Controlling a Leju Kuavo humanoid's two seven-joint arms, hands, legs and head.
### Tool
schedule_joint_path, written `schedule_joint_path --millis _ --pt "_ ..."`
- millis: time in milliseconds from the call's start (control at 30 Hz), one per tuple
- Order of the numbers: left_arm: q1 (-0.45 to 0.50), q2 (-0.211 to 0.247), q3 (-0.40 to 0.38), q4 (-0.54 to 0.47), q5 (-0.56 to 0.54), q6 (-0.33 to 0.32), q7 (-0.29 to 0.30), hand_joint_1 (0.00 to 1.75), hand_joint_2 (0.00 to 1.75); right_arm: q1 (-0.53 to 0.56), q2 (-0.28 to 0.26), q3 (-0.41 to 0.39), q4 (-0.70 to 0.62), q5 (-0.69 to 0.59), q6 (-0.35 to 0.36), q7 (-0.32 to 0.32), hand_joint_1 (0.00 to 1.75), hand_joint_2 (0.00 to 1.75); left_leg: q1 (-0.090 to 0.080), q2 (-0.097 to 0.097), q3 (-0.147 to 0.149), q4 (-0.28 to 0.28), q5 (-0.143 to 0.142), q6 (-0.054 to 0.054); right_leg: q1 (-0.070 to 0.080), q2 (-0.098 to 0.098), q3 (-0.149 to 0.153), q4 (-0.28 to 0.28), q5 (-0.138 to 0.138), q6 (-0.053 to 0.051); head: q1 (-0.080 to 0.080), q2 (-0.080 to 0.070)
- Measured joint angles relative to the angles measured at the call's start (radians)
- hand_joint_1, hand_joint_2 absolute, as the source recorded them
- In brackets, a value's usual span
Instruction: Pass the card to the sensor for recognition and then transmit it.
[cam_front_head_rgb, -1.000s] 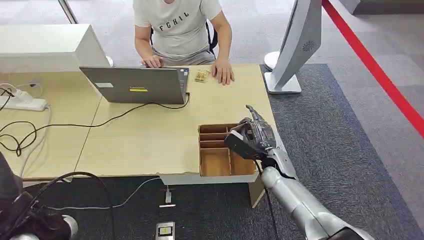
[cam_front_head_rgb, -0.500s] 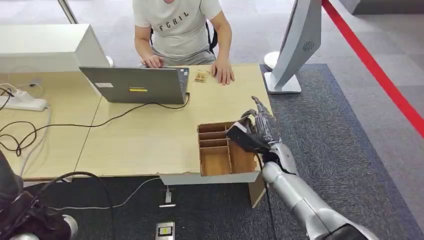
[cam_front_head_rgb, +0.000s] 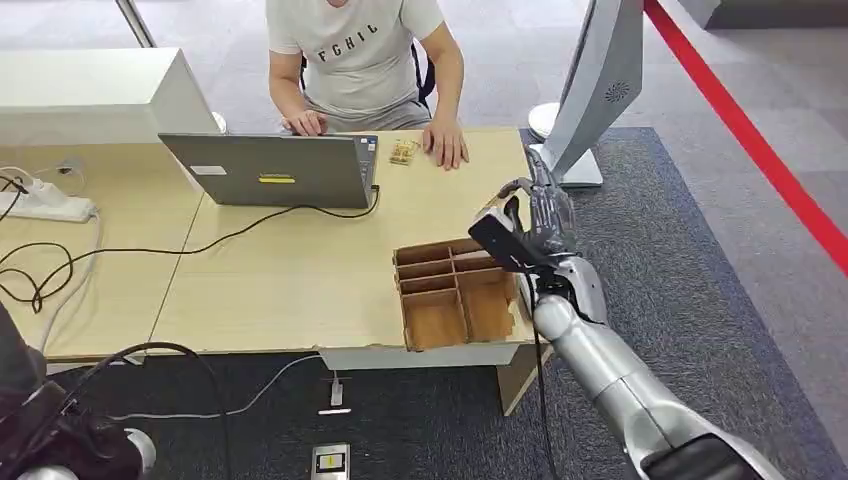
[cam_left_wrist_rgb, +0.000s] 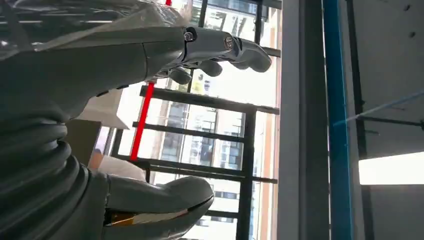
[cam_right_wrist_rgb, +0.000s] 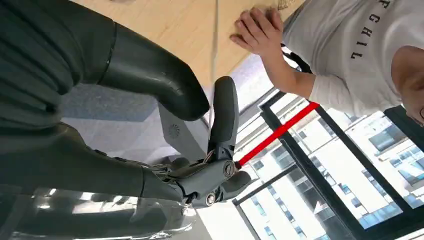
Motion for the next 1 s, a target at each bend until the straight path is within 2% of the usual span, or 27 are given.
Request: schedule_joint_path --millis 267,600,767,1000 --pt "-0.006 0.0 0.0 0.0 0.019 0.0 -0.01 0.0 1.75 -0.022 -0.006 0.0 -0.012 -0.035 -0.002 0.006 1.75 1.75 0.0 0.0 0.0 0.0 0.0 0.0 0.0 0.0 0.0 0.0 0.0 0.0 0.0 0.0" --pt "-0.024 0.0 0.0 0.016 0.025 0.0 -0.01 0.0 1.75 -0.098 0.011 0.0 0.053 -0.07 -0.02 -0.008 1.75 1.75 0.0 0.0 0.0 0.0 0.0 0.0 0.0 0.0 0.0 0.0 0.0 0.0 0.0 0.0" --pt "-0.046 0.0 -0.006 0.026 0.04 0.0 -0.027 0.0 1.75 -0.17 0.059 0.005 0.144 -0.048 -0.043 -0.012 1.75 1.75 0.0 0.0 0.0 0.0 0.0 0.0 0.0 0.001 0.0 0.0 0.0 0.0 0.0 0.0" --pt "-0.058 0.0 -0.019 0.039 0.042 0.0 -0.034 0.0 1.75 -0.226 0.123 0.014 0.259 0.006 -0.059 0.036 1.75 1.75 0.0 0.0 0.0 0.0 0.0 0.0 0.0 0.001 0.0 0.001 0.0 0.0 0.0 0.0"
